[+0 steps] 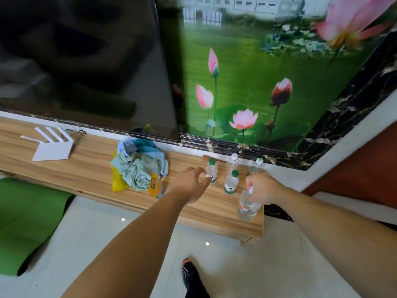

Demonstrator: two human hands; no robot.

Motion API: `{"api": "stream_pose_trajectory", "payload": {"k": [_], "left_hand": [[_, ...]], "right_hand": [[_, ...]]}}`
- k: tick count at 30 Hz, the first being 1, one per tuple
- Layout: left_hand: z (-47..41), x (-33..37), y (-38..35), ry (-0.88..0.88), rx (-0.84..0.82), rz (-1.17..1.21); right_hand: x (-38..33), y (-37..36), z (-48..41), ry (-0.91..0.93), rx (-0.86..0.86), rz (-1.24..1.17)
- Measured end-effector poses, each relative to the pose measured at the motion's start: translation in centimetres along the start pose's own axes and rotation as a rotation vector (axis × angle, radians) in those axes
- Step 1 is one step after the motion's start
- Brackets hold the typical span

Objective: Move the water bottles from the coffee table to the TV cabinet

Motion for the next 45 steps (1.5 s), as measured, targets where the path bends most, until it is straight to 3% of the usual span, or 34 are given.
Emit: {"api": "stream_pose_trajectory", "payload": {"k": [9,18,31,45], "left_hand": [[-6.8,-3.4,-4.2,0.036,-0.099,0.043],[-10.3,-4.2,-10.4,0.116,-0.207,0.028],[-11.7,-1.8,-18.5,0.180,-0.322,0.036],[-11.6,1.1,-17.8,0.180,-0.260,0.035]], "right_hand": [[0.8,-6.0,-7.1,-0.103,-0.106,0.004],[5.3,-10.7,-13.6,-0.147,-0.021,-0.066],[12.5,-17.9,-17.0,-0.253,-0.200,-0.198],[13.1,-11.9,-16.4,-0.158,-0.258,-0.290]]}}
Point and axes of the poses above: each hand's wrist, its own z-axis away from the middle knuckle, its own y-axis out of the back of the hand, x = y × z, the point moved 7 cm from there along -z, towards the middle knuckle, and after that the axes turned 9 degrees about x, right-handed, at the moved point
